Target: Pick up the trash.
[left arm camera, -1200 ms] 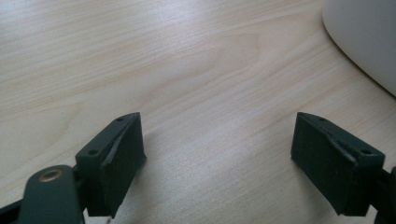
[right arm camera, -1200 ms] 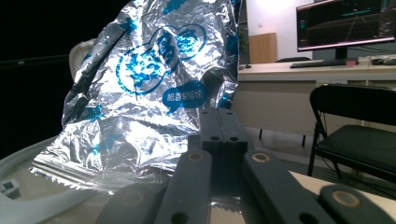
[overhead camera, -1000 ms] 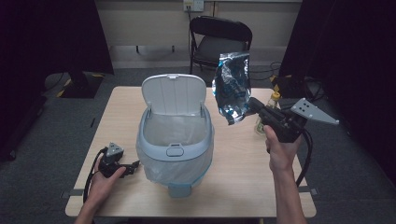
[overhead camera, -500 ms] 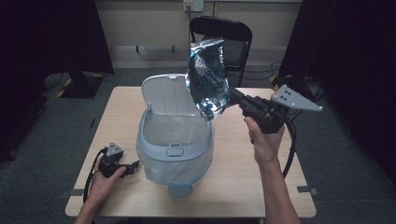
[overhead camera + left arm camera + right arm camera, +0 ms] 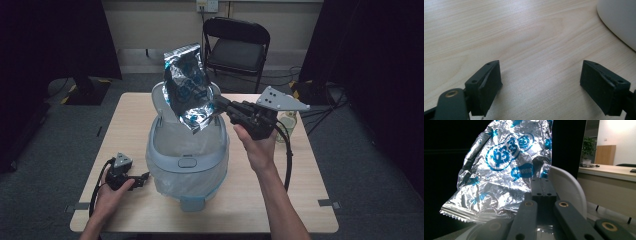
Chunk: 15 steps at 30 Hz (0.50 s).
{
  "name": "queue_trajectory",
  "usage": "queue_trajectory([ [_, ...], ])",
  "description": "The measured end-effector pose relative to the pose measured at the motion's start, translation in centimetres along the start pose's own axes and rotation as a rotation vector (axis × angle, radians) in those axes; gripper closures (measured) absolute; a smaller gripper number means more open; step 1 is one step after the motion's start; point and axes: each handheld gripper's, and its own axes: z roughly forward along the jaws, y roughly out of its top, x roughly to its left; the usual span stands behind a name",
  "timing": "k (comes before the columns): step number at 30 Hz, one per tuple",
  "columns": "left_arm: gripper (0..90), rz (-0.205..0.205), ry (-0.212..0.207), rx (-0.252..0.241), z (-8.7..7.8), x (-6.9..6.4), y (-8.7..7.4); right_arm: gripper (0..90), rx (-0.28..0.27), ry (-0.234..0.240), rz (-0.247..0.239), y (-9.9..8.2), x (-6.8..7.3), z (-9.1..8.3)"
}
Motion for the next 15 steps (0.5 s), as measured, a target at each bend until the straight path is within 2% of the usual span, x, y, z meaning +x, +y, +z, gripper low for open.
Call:
queue_trajectory([
  [9, 16.8, 0.000, -0.001, -0.001, 0.0, 0.0, 0.0, 90.0, 0.066, -0.004, 0.004, -1.5, -0.4, 1.2],
  [15, 16.8, 0.000, 0.001, -0.001, 0.0, 0.0, 0.0, 90.0, 0.102, -0.027, 0.015, -2.2, -0.9, 1.4],
])
